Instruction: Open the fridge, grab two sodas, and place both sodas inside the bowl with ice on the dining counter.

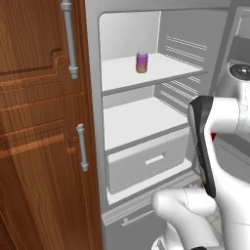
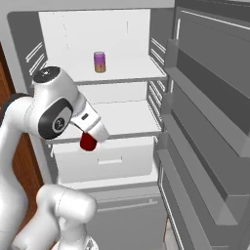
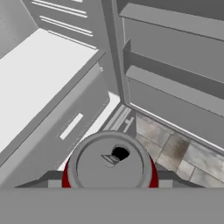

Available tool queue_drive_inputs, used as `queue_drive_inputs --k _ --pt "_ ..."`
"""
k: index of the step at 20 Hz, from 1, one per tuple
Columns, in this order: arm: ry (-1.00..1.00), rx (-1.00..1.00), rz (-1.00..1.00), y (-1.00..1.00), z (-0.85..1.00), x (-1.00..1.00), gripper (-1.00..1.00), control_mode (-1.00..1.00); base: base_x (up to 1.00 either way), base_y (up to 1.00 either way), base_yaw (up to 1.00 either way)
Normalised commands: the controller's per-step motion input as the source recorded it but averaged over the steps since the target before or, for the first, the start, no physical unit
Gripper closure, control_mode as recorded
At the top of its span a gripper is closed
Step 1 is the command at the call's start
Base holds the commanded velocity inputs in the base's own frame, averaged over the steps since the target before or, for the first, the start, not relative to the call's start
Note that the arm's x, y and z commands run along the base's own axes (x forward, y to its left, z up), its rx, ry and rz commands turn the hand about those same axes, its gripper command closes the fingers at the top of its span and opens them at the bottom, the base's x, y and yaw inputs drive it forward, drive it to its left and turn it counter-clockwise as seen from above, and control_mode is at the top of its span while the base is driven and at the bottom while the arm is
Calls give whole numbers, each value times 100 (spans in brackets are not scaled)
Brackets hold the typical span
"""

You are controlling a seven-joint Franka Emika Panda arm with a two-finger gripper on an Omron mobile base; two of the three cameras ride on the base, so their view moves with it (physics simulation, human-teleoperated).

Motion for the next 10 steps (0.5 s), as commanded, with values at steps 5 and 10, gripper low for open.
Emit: queue_drive_inputs --k 5,10 --pt "0 0 0 0 0 0 100 100 -100 24 -8" --pt "0 0 0 0 0 0 100 100 -100 23 -16"
